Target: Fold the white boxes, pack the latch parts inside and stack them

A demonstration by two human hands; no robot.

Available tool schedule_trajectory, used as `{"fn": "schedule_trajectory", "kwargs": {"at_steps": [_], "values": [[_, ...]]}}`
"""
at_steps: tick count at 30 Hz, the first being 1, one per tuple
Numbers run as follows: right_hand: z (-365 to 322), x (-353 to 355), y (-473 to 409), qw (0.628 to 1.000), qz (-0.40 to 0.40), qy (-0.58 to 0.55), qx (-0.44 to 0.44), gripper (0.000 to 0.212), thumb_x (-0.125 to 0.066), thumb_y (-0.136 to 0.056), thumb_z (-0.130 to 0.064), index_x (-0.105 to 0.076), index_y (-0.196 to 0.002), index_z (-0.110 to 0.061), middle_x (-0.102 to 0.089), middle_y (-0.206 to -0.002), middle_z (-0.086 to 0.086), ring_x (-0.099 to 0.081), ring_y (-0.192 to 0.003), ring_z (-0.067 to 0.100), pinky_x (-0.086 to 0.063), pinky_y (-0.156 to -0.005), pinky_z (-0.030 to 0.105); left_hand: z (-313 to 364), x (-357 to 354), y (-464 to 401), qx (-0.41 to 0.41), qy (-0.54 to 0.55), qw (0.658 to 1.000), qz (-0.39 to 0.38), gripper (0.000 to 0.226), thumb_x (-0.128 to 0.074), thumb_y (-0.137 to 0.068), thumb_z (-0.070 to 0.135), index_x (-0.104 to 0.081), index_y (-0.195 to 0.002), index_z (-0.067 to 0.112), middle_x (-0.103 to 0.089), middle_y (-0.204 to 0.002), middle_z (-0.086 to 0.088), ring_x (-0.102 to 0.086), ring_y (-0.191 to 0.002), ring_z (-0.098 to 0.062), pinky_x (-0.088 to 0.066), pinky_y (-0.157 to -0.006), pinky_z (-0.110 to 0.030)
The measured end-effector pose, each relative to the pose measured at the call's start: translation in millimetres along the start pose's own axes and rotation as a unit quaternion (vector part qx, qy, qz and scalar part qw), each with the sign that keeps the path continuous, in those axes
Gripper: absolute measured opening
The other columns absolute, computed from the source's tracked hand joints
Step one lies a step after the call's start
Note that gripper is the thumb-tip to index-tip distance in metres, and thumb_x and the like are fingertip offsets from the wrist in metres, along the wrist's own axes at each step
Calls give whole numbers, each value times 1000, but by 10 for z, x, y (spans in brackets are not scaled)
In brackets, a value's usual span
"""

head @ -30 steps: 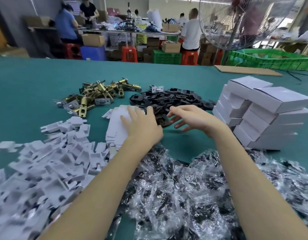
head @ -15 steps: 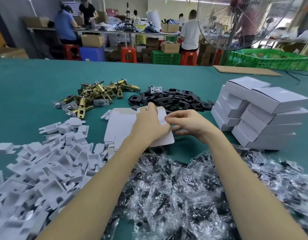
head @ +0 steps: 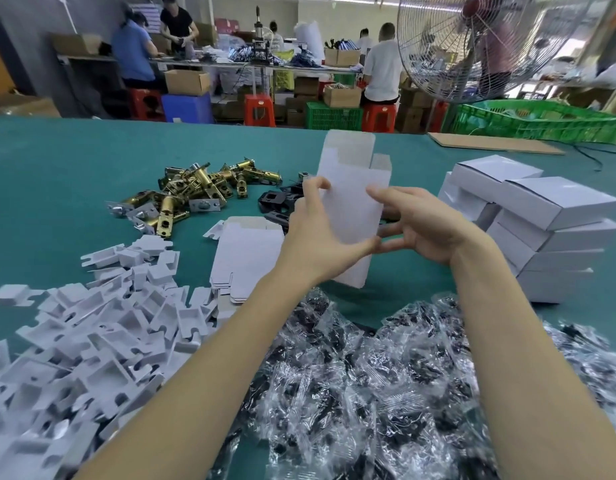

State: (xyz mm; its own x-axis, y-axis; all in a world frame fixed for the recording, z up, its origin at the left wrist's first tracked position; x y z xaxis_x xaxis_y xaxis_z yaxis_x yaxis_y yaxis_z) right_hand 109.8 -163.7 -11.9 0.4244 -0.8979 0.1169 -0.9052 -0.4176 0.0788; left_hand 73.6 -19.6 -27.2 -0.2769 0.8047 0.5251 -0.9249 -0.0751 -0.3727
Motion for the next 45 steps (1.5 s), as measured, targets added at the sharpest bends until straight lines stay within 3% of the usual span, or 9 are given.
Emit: {"fn": "schedule_trajectory", "kwargs": {"at_steps": [6,10,15,19,24,34,38,42,45], "values": [[-236,43,73,992,86,81,44,19,-61,-101,-29,-72,-97,-14,-76,-79,-5,-72,-69,11,-57,-56,25,100,-15,67,-45,-28,999,1,91,-83,-56,55,-21,-120,37,-37,-121,6,-43,-115,-21,-47,-93,-45],[-408,142,154,979,132,129,88,18,-61,-96,-11,-76,-87,-15,-75,-75,-7,-70,-66,7,-57,-56,23,120,-64,88,-48,-59,997,-24,118,-90,-54,57,-11,-140,40,-40,-136,7,-44,-127,-23,-43,-104,-52],[-504,154,228,969,148,168,104,19,-66,-88,-3,-77,-85,-18,-74,-73,-4,-70,-64,10,-58,-55,25,214,-5,74,-54,-6,998,21,113,-86,-59,52,-26,-148,19,-45,-139,6,-46,-127,-17,-47,-102,-41],[-503,212,245,967,200,113,110,20,-65,-85,0,-76,-77,-15,-71,-75,6,-68,-63,15,-58,-53,25,217,63,63,-68,39,996,39,96,-87,-66,40,-33,-143,22,-45,-132,9,-46,-116,-8,-42,-88,-17],[-523,133,242,976,126,156,90,15,-66,-85,-2,-78,-86,-11,-68,-75,1,-63,-66,16,-57,-61,34,263,19,81,-78,-24,997,-8,113,-88,-61,54,-27,-149,16,-39,-142,3,-39,-132,-18,-40,-110,-42],[-568,187,294,954,130,247,110,27,-81,-76,-9,-79,-100,-20,-78,-86,7,-72,-73,19,-62,-60,32,322,35,114,-114,-89,989,5,111,-89,-65,45,-28,-151,13,-41,-145,0,-40,-133,-23,-35,-112,-45],[-569,176,304,958,104,236,122,20,-83,-78,-13,-79,-96,-20,-77,-86,5,-68,-64,10,-56,-55,23,339,70,101,-123,-69,990,5,106,-90,-64,44,-31,-148,17,-45,-142,4,-44,-129,-19,-43,-105,-44],[-561,327,288,936,192,264,129,15,-74,-79,-9,-78,-92,-14,-72,-74,2,-67,-60,13,-57,-54,24,360,104,85,-122,-5,992,19,77,-87,-68,31,-45,-132,27,-61,-120,9,-58,-107,-18,-53,-83,-41],[-551,338,281,956,189,184,125,15,-78,-87,-22,-72,-97,-13,-74,-70,-4,-72,-64,13,-58,-57,24,325,159,71,-102,42,993,46,65,-90,-71,30,-50,-123,27,-65,-107,12,-62,-94,-7,-52,-73,-25]]}}
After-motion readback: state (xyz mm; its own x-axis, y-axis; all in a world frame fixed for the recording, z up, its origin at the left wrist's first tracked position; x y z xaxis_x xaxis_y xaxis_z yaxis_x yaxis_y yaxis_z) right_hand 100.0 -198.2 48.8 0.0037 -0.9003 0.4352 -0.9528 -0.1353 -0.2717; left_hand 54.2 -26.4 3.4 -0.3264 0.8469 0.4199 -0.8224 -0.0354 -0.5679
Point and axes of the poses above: each hand's wrist, its own y-axis away from the middle knuckle, its own x-axis out of the back of the hand, z = x × y, the point moved 7 cm from there along -y, towards the middle knuckle
